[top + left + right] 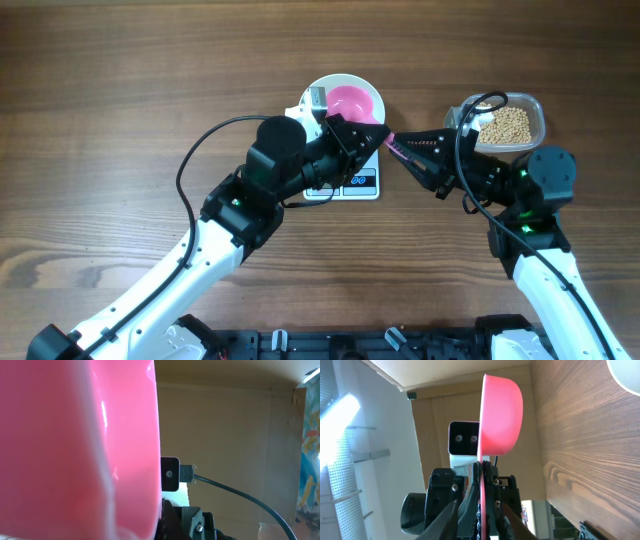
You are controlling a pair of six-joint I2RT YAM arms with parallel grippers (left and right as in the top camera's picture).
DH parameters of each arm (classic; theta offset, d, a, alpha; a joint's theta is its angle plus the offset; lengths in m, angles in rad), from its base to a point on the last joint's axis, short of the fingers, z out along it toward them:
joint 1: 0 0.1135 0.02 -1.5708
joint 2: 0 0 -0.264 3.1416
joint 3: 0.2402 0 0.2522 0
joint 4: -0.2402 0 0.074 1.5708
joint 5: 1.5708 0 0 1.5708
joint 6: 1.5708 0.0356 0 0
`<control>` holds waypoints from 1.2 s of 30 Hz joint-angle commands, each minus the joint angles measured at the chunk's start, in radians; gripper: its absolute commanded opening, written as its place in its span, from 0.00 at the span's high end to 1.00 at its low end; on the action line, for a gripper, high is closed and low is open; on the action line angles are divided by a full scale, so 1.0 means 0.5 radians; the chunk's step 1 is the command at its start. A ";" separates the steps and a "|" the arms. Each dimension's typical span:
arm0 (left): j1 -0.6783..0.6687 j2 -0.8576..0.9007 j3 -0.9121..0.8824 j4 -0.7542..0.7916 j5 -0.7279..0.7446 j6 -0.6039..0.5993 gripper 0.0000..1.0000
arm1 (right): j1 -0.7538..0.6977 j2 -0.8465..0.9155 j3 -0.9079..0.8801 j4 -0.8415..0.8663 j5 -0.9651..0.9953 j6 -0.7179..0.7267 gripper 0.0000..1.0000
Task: Scoop item into bowl and weigh 150g on scale
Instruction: 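Grasp the scoop handle with the right gripper beside the left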
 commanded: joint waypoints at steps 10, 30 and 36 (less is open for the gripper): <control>-0.011 0.001 0.010 0.005 -0.025 0.025 0.96 | 0.012 0.013 0.021 0.011 -0.069 -0.060 0.80; -0.011 0.001 0.010 0.005 -0.026 0.024 0.96 | 0.012 0.013 0.021 0.011 -0.090 -0.056 0.85; -0.011 0.001 0.010 0.005 -0.025 0.024 0.96 | 0.012 0.013 0.021 0.011 -0.082 -0.056 0.87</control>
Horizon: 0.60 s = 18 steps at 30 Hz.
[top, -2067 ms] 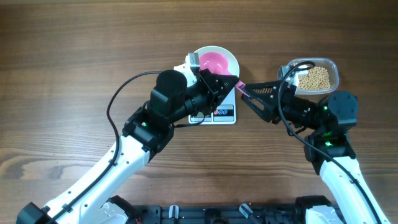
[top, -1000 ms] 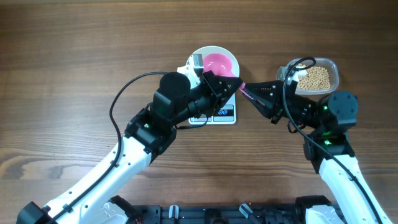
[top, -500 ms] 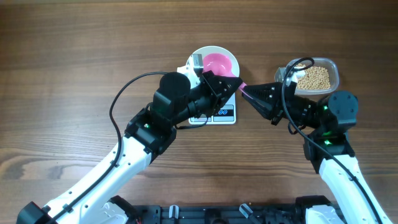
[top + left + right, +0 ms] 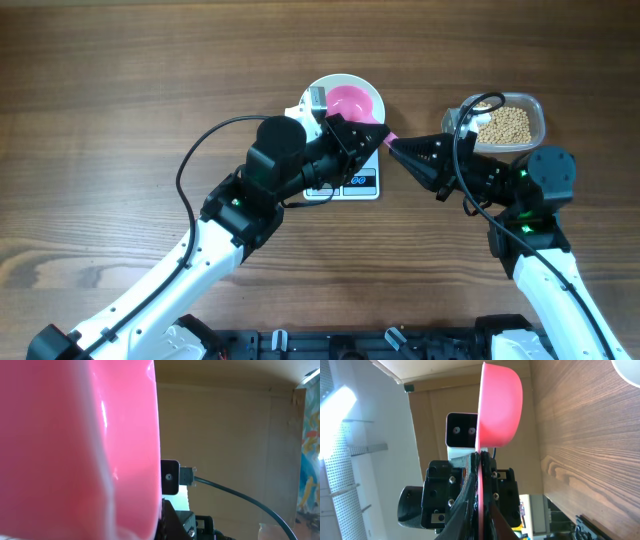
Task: Scoop item into bowl and weigh 150g on scale
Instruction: 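Grasp the scoop handle with the right gripper beside the left, then release the left gripper and move the scoop right toward the soybean tub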
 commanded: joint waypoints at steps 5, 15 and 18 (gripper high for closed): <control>-0.011 0.001 0.010 0.006 -0.018 0.025 0.96 | 0.012 0.014 0.021 0.011 0.001 -0.043 0.95; -0.011 0.001 0.010 0.005 -0.010 0.074 0.60 | 0.011 0.013 0.021 0.012 0.179 -0.180 0.95; -0.011 0.000 0.010 -0.061 -0.009 0.255 0.41 | -0.025 0.013 0.025 -0.132 0.268 -0.346 0.95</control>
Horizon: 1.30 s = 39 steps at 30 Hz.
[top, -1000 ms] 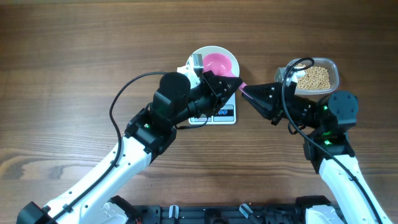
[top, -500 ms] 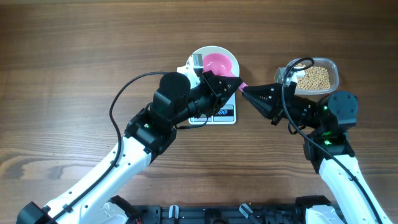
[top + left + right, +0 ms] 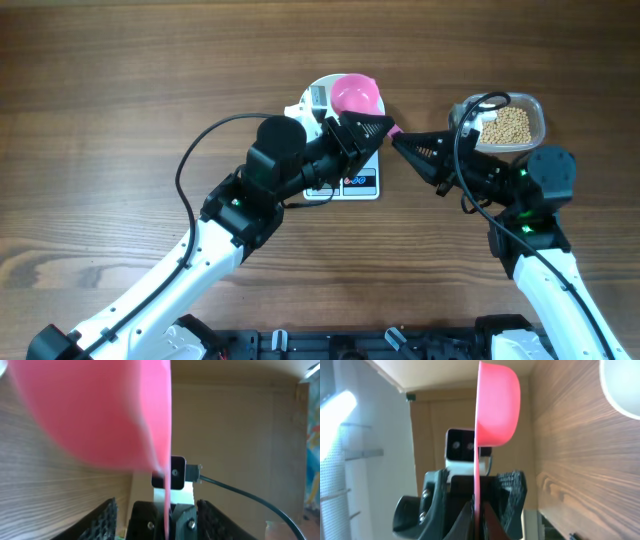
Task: Scoop item into bowl and weigh 150g on scale
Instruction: 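Release the left gripper and move the scoop right toward the soybean tub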
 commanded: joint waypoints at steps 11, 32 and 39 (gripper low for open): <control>-0.008 -0.076 0.011 -0.506 -0.107 0.920 0.00 | -0.101 0.013 1.032 -2.152 0.890 -1.615 0.95; -0.013 -0.361 0.307 -1.742 -0.752 1.438 0.23 | -0.098 0.053 1.714 -3.232 2.254 -2.892 0.95; -0.013 -0.228 0.307 -1.640 -0.761 1.437 0.22 | -0.098 0.276 1.714 -3.327 1.388 -3.387 0.96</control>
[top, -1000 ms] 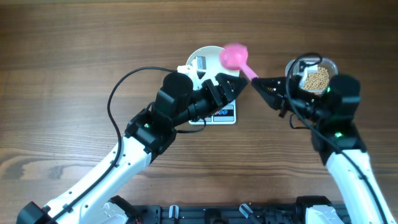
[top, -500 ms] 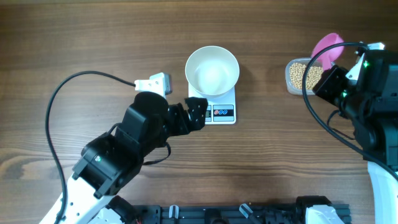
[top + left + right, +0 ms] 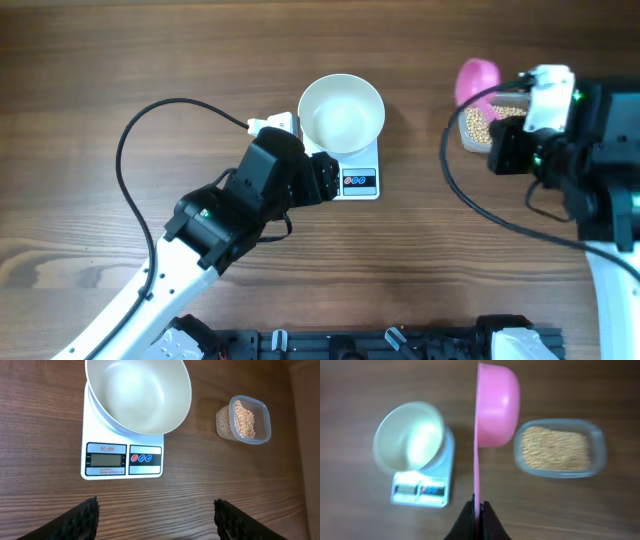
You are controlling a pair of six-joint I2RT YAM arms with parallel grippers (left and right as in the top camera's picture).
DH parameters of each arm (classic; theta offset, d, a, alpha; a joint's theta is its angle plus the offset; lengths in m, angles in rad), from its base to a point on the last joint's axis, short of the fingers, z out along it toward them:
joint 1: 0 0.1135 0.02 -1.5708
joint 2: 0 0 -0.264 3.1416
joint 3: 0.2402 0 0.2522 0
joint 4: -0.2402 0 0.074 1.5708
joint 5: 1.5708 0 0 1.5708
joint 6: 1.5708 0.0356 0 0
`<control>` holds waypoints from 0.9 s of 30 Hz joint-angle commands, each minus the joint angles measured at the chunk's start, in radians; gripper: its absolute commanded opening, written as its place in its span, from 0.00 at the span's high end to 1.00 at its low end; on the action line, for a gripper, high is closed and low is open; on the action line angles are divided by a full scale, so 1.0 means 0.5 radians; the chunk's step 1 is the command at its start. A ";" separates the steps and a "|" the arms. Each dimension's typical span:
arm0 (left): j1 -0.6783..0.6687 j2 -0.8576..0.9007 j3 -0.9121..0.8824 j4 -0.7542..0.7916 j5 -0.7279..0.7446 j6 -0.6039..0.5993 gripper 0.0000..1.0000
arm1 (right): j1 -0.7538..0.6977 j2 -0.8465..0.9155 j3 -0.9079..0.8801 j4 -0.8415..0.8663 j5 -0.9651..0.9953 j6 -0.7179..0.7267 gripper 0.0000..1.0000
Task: Scoop item into bowl and weigh 150g on scale
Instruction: 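Release the left gripper and move the scoop right toward the soybean tub, then move the left gripper to the scale's front buttons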
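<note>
In the right wrist view my right gripper [image 3: 476, 510] is shut on the thin handle of a pink scoop [image 3: 496, 402], which it holds on edge. Overhead, the scoop [image 3: 477, 78] hangs by the left end of the clear tub of tan grains [image 3: 478, 122]. The empty white bowl [image 3: 341, 112] stands on the white digital scale [image 3: 358, 181]. My left gripper [image 3: 157, 521] is open and holds nothing; it sits back from the scale's front edge, with the bowl [image 3: 137, 392] ahead of it.
The tub of grains [image 3: 243, 420] stands on the wooden table to the right of the scale [image 3: 122, 457]. Overhead, the right arm's body and black cables cover part of the tub. The left arm reaches in from the lower left.
My right gripper has carried the scoop from beside the bowl to the tub at the right. My left gripper has drawn back from the meeting point to the near side of the scale.
Both grippers first met tip to tip right of the bowl, the scoop at the left gripper and its handle between the right fingers. The right fingers then shut on the handle. Then the left fingers stood open. Now the right gripper alone holds the scoop, by the tub.
</note>
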 commanded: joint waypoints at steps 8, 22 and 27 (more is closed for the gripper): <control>-0.007 0.030 0.018 -0.020 0.166 0.047 0.29 | 0.002 0.400 0.115 -0.347 -0.192 -0.016 0.96; -0.089 0.516 0.018 -0.053 0.192 0.038 0.96 | -0.005 0.412 0.591 -0.850 0.126 0.097 0.96; -0.089 0.732 0.018 0.200 -0.034 -0.014 0.96 | -0.158 0.401 0.593 -0.824 0.023 0.231 0.96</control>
